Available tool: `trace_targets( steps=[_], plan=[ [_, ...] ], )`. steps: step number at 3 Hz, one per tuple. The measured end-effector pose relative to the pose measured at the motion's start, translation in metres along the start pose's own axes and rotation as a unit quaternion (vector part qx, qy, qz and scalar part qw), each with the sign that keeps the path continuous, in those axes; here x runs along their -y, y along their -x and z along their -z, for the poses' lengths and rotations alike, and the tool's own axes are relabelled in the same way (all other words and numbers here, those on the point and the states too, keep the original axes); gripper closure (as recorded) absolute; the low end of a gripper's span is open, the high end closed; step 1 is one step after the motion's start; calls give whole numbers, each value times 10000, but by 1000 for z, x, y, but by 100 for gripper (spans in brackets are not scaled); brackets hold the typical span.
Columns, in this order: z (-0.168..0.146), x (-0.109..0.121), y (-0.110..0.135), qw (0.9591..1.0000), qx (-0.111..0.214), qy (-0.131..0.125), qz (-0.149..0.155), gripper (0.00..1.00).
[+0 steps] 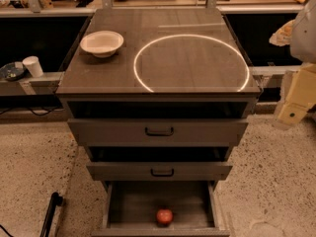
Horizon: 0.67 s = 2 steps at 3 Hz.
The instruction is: Pick apple from bottom drawer and place on counter
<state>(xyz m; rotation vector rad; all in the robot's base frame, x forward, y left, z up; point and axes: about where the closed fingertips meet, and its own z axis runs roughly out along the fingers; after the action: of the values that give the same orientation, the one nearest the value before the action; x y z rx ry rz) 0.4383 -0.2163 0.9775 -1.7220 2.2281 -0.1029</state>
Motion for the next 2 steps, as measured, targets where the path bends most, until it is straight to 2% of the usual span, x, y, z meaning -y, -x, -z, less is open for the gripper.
trace_targets(
  steps=[1,2],
  plan=[
    [-3,0,1,10000,37,1,1,0],
    [-39,-7,4,9987,504,91,-77,0]
  ],
)
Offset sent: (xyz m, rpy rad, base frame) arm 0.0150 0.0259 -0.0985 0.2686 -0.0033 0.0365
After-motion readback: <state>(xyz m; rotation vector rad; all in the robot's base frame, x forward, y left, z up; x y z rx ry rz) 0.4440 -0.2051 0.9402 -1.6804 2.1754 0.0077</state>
